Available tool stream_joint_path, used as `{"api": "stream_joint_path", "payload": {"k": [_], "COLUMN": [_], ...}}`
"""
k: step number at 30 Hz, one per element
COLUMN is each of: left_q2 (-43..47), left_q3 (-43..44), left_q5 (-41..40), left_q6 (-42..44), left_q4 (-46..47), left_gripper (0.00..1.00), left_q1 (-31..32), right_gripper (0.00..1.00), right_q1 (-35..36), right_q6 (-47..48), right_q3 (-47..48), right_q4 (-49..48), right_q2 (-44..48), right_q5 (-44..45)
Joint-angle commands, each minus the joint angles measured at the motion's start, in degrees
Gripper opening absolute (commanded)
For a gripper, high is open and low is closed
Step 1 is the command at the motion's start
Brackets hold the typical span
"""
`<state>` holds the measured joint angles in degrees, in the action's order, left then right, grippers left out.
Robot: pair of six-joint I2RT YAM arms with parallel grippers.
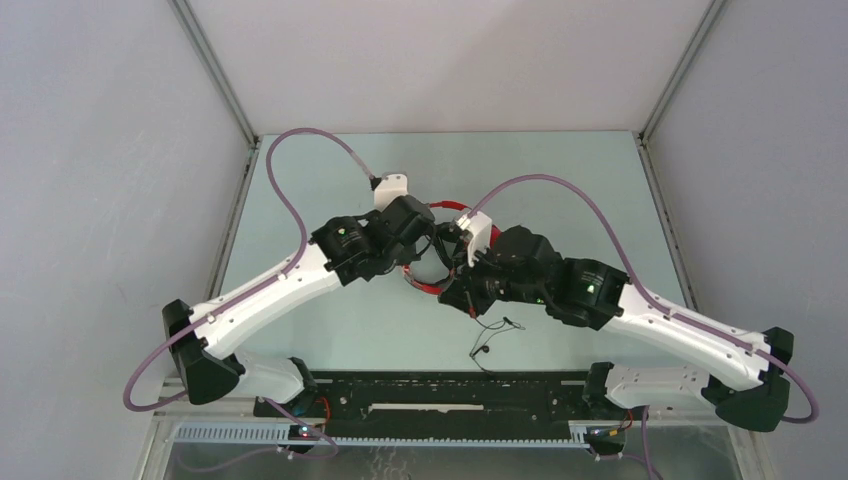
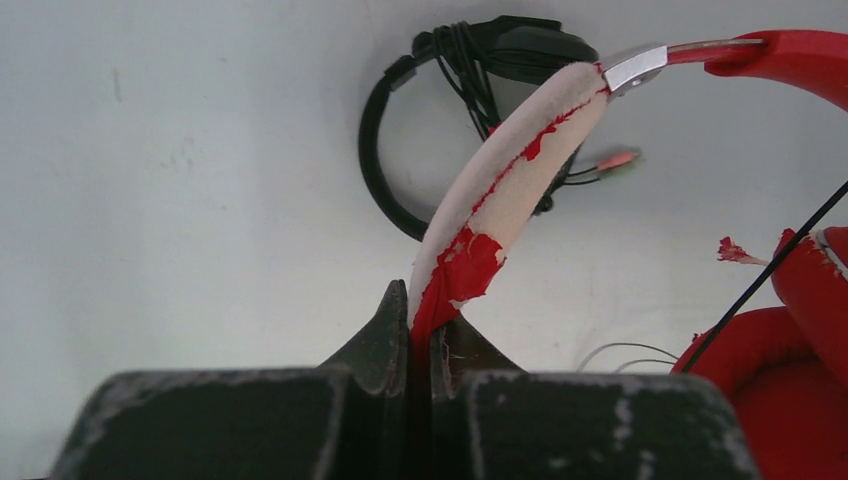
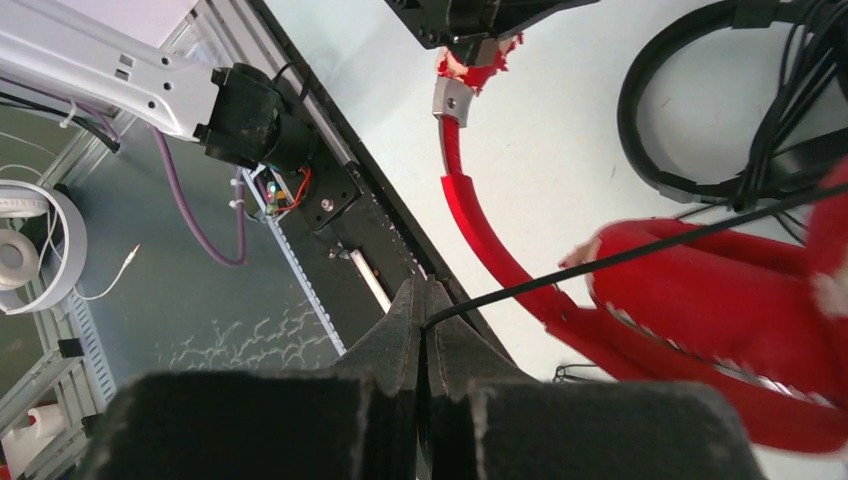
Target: Wrap the headphones
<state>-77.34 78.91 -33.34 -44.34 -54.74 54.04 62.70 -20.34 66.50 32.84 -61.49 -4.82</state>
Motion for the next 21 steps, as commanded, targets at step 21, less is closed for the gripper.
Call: {"api": "stream_joint_path", "payload": {"k": [21], "left_q2": [3.9], "left_q3": [6.5], "left_q5": [31.2], "left_q6": [-15.7], "left_q4": [12.2], "left_gripper": [0.00], "left_q1": [-16.4], "right_gripper": [0.08], "right_q1": [7.5], "right_q6": [-5.5], "right_q3": [-10.8], "right_q4": [-15.0], "right_q2": [9.6], "right_q5": [2.2]}}
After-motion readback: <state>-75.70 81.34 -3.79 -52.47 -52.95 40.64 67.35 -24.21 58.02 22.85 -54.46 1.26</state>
